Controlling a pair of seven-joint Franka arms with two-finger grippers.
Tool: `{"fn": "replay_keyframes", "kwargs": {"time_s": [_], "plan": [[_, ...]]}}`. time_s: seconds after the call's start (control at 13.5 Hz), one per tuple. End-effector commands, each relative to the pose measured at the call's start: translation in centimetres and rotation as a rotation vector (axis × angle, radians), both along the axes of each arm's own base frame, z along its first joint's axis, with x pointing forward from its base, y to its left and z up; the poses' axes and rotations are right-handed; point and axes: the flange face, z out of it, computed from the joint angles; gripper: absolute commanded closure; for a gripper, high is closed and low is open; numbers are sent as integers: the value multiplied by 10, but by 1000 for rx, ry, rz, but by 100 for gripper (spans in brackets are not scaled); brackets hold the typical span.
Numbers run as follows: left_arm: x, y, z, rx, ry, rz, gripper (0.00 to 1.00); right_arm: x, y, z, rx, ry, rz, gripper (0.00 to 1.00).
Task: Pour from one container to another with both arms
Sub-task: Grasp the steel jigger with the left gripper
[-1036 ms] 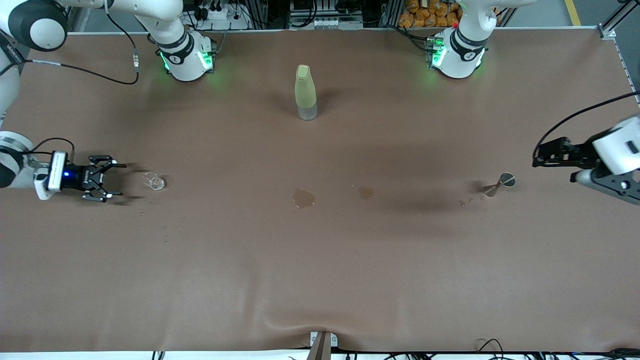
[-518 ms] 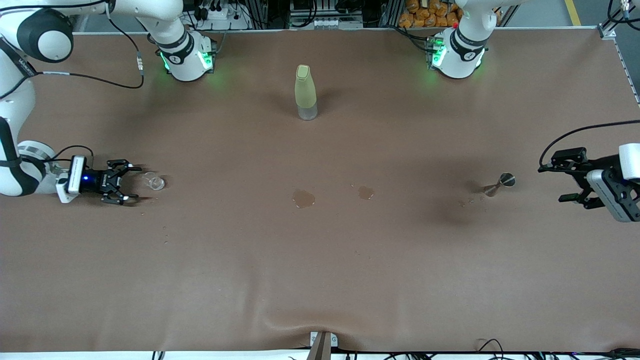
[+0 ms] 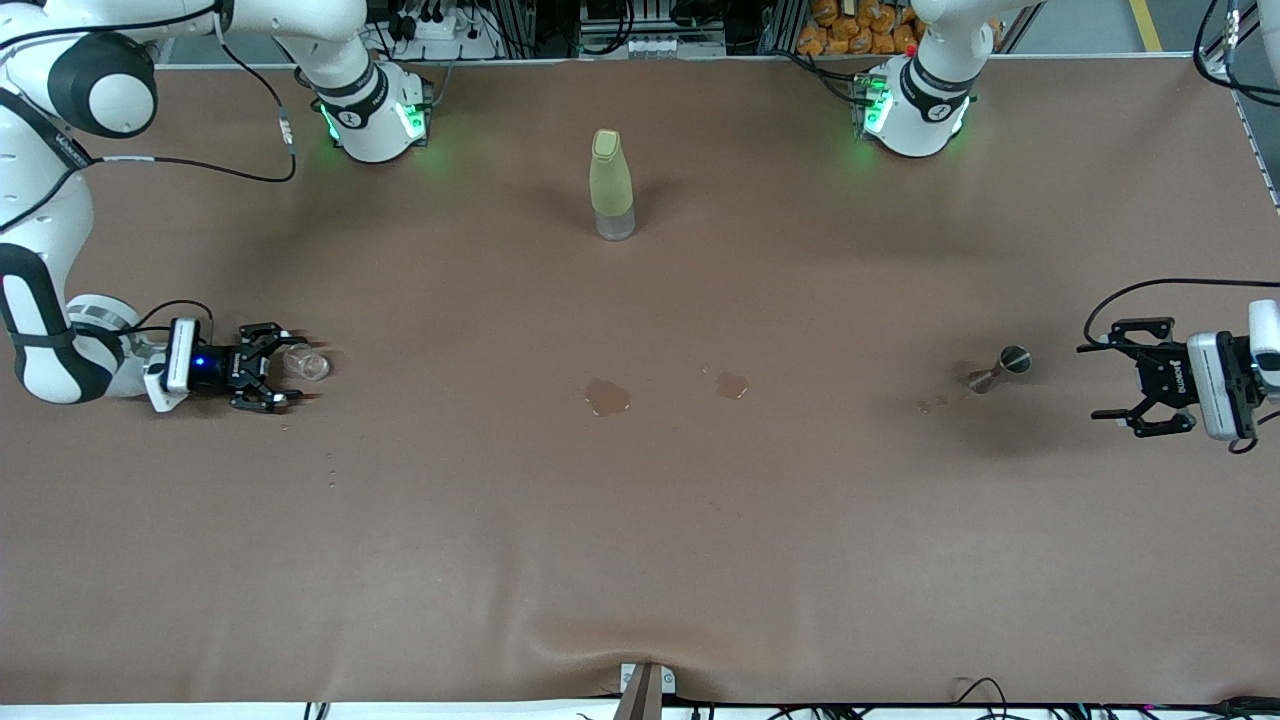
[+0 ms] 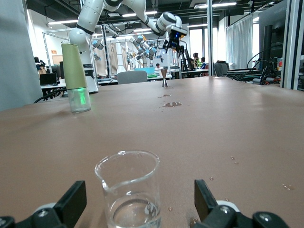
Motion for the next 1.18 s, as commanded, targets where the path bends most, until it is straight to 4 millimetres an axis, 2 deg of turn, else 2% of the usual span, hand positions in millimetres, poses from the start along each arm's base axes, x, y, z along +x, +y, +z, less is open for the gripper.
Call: {"fn": "replay_keyframes", "kwargs": {"time_s": [0.0,0.07,0.22,0.44,0.59,0.89,0.96,1.04,1.11], "plan": [[-13,17,-45,-139,-88,-65,0,4,5,-7,28,-9,-10,0],[-14,20,-60,-180,-145,-101,0,2,6,-9,30,-5,-10,0],[-25,38,-86,-220,-213,-151,0,1,8,-14,40,1,-16,1],[-39,43,-115,-289,-232,-165,0,0,8,-13,48,3,-15,10],[-51,36,-134,-357,-274,-180,0,-2,10,-13,69,7,-30,17],[-65,35,-170,-408,-254,-162,0,-2,8,-11,77,13,-38,18],[-67,34,-174,-414,-259,-168,0,-2,7,-10,76,13,-40,21],[-66,33,-177,-421,-264,-163,0,-2,7,-9,76,14,-40,33],[-64,28,-178,-431,-269,-160,0,0,7,-7,75,12,-37,39]]}}
